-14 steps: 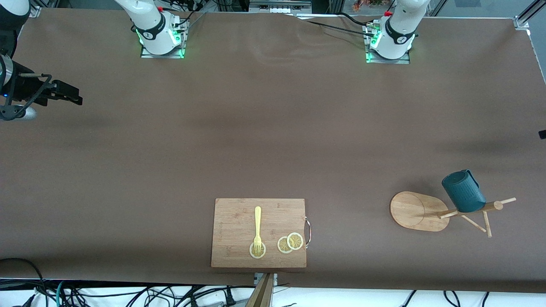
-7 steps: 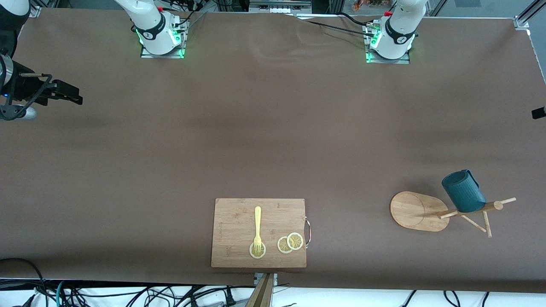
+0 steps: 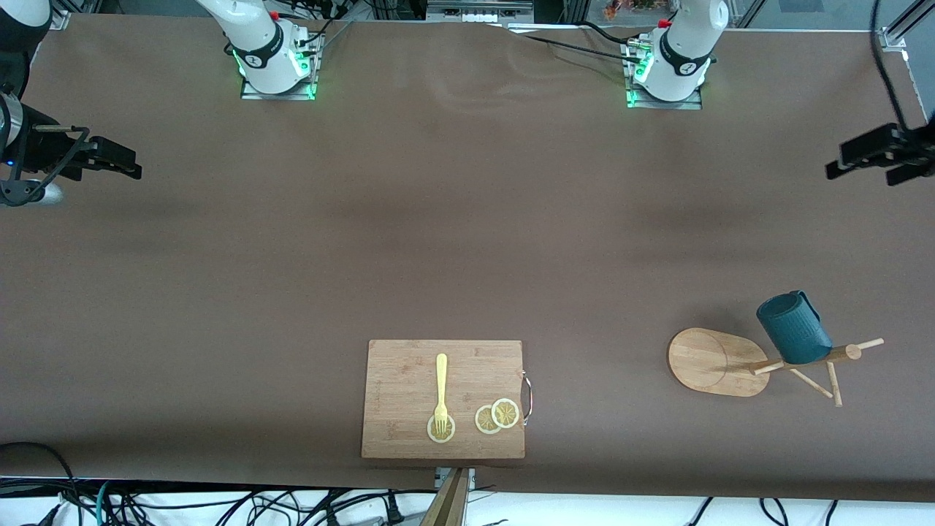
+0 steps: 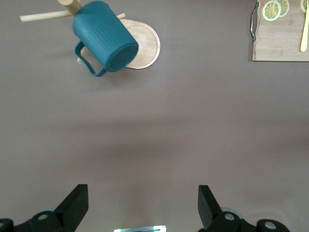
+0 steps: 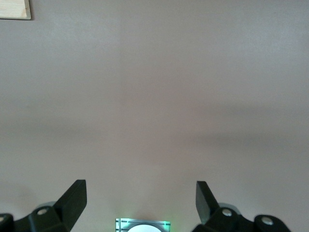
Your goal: Pass cup and hang on rack
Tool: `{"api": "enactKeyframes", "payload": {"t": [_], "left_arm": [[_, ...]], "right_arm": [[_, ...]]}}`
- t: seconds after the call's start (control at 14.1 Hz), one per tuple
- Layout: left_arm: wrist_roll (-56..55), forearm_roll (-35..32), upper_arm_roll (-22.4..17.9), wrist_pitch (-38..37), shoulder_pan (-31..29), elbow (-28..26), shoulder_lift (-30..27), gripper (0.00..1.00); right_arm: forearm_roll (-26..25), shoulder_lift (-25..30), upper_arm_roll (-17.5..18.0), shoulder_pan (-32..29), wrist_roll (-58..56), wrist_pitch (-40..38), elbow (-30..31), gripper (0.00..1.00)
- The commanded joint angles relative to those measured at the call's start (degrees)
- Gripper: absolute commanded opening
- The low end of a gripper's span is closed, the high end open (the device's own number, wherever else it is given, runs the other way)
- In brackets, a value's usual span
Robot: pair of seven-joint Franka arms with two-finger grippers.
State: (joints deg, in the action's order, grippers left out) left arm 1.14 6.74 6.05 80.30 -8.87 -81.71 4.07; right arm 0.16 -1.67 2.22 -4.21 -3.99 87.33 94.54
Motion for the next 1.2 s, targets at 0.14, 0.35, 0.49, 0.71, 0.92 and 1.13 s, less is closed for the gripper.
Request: {"api": "enactKeyframes", "payload": {"t": [0.14,0.35,0.49,0.71,0.92,1.13], "left_arm": [[-4.0,-1.5,-2.1,7.2,2.5,-13.0,-8.5,1.00],[-5.5,-3.0,-3.4,7.2,4.7,-12.1,-7.9,1.00],[-4.9,-3.0,-3.3,6.5,4.7,-10.2,-5.3,1.00],[-4.7,-4.5,-3.7,6.2,4.7,-7.0,-3.0,1.00],[-3.0,-8.5,-3.4,6.9,4.7,-7.2,-2.9,1.00],[-3.2,-8.2,-2.9,6.9,4.8,-7.2,-2.9,1.00]], "right_arm": [[0.9,-0.1,0.5,-0.7,-0.8,-0.9,-0.8,1.00],[0.9,-0.1,0.4,-0.7,-0.8,-0.9,-0.8,1.00],[0.9,-0.1,0.4,-0.7,-0.8,-0.9,-0.8,1.00],[1.0,-0.1,0.5,-0.7,-0.8,-0.9,-0.8,1.00],[1.0,-0.1,0.4,-0.7,-0.8,-0.9,-0.8,1.00],[1.0,-0.1,0.4,-0.7,-0.8,-0.9,-0.8,1.00]]}}
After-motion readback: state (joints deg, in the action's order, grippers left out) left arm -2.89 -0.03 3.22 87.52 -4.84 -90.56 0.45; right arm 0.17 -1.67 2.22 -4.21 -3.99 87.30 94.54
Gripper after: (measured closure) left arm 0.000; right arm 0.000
